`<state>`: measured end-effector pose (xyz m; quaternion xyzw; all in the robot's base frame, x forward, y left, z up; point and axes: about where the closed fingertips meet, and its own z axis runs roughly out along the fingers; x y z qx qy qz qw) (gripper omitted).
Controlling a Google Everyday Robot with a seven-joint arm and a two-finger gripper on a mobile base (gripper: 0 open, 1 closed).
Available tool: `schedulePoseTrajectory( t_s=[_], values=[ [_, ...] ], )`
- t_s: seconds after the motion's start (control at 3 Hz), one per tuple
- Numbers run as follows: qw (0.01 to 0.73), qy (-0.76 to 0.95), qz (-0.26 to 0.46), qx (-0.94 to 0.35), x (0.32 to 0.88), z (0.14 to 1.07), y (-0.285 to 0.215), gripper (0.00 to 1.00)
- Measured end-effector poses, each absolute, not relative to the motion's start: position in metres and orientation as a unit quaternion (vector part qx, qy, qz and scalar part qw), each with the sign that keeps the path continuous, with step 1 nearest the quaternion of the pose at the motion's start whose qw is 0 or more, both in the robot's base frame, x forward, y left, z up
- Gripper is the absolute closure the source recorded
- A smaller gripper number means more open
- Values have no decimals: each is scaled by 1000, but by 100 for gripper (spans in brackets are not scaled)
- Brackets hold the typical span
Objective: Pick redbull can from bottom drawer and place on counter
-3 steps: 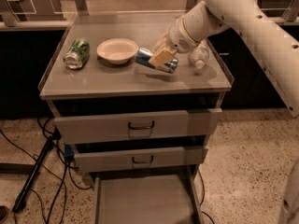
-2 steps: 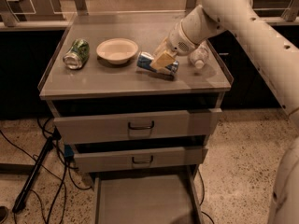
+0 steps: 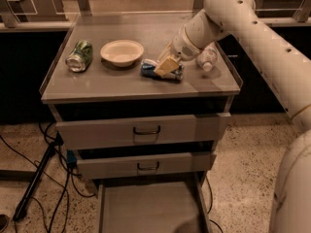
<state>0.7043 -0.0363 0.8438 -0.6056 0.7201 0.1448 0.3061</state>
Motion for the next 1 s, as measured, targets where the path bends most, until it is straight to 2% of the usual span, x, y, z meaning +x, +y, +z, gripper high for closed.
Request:
schedulePoseTrajectory(
  t_s=[0.67,1.0],
  values=[
    [306,720,145,-606,704,844,-36,50],
    [306,720,145,-606,704,844,-36,20]
  ],
)
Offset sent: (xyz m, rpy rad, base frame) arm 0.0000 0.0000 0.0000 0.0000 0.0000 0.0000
